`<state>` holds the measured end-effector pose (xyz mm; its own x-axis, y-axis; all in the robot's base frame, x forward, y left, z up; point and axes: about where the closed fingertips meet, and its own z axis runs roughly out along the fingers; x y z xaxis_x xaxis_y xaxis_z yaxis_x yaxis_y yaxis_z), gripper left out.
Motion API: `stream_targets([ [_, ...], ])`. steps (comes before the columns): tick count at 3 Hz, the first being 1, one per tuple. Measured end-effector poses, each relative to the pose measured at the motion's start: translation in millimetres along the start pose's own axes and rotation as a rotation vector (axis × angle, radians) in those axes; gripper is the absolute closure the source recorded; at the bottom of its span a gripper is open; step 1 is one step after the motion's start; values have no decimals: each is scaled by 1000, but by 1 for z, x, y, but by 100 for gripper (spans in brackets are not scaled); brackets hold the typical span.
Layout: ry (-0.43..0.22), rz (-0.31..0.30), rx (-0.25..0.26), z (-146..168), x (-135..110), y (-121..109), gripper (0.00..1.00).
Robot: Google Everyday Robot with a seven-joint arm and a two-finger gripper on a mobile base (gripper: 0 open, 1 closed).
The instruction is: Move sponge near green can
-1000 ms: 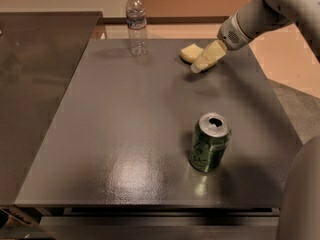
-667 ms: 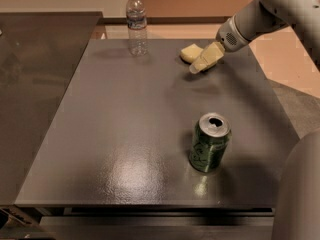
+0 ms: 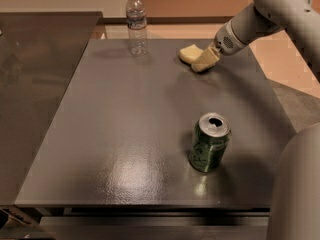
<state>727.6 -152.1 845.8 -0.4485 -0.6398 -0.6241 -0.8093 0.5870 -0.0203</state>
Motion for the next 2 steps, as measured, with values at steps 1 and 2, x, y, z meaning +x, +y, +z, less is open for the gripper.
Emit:
stream_targets([
  [1, 5, 7, 6, -2, 6, 0, 65],
  [2, -15, -1, 22, -19, 8, 4, 88],
])
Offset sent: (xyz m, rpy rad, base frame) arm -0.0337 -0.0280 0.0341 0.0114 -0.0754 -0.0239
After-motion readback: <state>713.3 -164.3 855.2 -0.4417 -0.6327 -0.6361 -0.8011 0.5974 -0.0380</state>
